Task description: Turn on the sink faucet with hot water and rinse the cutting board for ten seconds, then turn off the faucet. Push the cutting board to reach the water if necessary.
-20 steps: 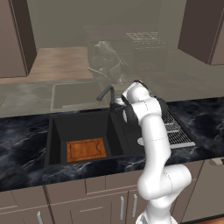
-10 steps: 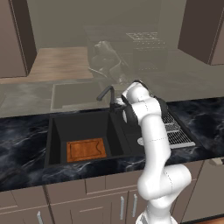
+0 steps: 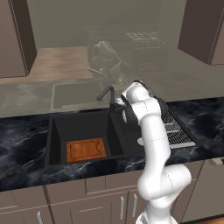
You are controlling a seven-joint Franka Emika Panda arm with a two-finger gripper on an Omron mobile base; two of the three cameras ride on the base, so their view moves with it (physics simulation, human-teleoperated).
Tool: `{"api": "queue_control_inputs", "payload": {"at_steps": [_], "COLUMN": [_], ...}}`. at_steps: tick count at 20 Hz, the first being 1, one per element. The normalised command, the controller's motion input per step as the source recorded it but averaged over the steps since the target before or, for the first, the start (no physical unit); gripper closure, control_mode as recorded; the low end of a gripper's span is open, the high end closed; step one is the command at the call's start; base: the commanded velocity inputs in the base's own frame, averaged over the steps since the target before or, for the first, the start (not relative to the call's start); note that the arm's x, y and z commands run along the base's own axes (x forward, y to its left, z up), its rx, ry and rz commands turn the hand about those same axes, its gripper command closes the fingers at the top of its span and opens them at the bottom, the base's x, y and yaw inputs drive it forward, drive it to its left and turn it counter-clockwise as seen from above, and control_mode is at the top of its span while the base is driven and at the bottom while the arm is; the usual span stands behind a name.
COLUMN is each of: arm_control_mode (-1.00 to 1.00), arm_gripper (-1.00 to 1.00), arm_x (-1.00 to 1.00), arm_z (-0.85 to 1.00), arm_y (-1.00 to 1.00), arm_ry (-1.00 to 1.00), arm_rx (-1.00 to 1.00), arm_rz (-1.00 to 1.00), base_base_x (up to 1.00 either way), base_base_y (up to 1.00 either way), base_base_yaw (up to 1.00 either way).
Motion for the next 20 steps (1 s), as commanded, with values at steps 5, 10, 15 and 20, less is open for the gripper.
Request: {"api": "queue_control_inputs", "payload": {"at_steps": [5, 10, 15, 20], "arm_control_mode": [-1.00, -1.00, -1.00, -1.00], "arm_gripper": [1.00, 1.00, 1.00, 1.00], "arm_x": [-0.09, -0.11, -0.14, -0.19], "arm_z": [0.00, 0.00, 0.00, 0.00], "arm_y": [-0.38, -0.41, -0.42, -0.49], "arm_ry": [0.00, 0.00, 0.00, 0.00], "arm_rx": [0.00, 0.00, 0.00, 0.00], "arm_rz": [0.00, 0.00, 0.00, 0.00], "base_base_x": [0.00, 0.00, 0.00, 0.00], "base_base_y": [0.00, 0.00, 0.00, 0.00], "base_base_yaw": [0.00, 0.00, 0.00, 0.00]}}
